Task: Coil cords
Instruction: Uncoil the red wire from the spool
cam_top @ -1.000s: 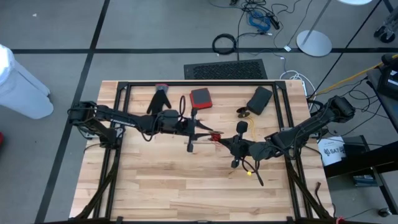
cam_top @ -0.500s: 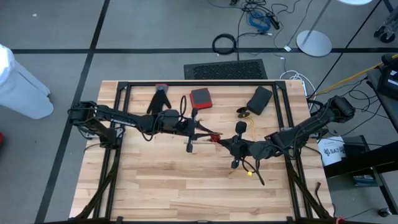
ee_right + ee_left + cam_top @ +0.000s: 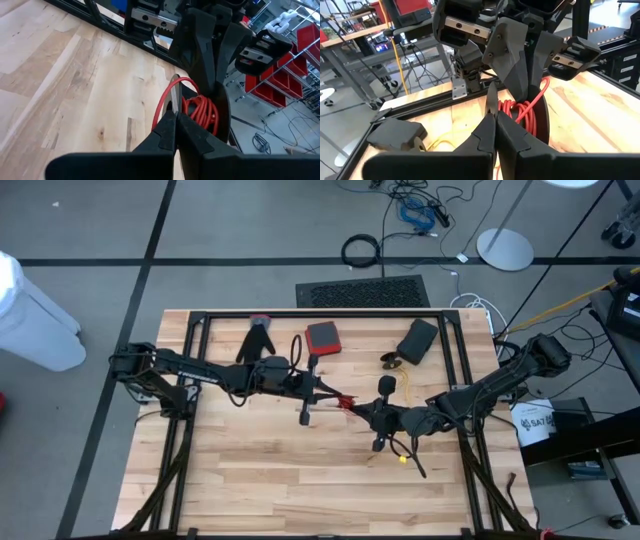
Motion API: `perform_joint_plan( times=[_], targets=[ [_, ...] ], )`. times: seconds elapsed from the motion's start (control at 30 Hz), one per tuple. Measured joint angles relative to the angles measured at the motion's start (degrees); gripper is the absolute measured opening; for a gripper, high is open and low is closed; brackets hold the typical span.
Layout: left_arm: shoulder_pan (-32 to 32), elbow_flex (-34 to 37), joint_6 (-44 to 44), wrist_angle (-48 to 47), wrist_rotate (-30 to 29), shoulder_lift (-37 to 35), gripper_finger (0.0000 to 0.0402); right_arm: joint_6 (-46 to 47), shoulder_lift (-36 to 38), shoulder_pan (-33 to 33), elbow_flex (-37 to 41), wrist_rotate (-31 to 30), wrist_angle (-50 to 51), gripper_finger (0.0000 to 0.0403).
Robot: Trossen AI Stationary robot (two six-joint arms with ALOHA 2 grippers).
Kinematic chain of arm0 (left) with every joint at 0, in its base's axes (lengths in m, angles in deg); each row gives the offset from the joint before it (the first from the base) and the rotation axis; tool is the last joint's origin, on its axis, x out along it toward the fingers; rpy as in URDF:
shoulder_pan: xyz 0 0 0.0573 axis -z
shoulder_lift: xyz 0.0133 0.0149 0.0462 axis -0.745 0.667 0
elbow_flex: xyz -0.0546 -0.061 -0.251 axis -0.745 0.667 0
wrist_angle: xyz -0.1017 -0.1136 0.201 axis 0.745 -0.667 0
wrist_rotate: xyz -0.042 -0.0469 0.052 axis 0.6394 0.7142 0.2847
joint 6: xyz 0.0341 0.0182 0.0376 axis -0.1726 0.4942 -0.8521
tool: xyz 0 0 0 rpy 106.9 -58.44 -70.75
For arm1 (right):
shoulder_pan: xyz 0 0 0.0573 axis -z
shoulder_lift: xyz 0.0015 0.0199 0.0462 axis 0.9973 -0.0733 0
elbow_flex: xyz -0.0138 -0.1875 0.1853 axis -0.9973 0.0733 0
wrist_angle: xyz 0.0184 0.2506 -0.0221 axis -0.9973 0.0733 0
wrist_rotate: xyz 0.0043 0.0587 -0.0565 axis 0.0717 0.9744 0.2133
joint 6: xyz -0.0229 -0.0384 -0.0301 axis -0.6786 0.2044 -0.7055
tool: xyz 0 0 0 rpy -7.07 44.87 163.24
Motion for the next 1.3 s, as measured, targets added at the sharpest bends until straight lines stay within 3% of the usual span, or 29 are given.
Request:
perform_joint_plan(
  times=[0.17,0.53,0.73,1.07,1.3],
  targets=[
    [0.0,0.0,-1.1,-0.2,-0.4,0.0,0.0004,0.6,0.0,0.0,0.0,-1.5,0.0,0.0],
    [-0.1,0.0,-1.5,-0.9,-2.8,0.0,0.0001,1.4,0.9,-3.8,0.0,-16.2,1.1,0.0058],
    [0.0,0.1,-1.6,-2.1,-3.1,0.1,0.0001,7.4,2.5,-7.5,0.0,-25.0,6.2,0.0077],
    [0.0,0.1,-1.6,-2.7,-3.7,0.1,0.0,23.2,2.9,-13.5,0.0,-25.4,13.6,0.008],
    [0.0,0.1,-1.6,-2.7,-3.8,0.1,0.0,29.4,0.7,-15.6,0.0,-23.9,13.4,0.008]
  ],
)
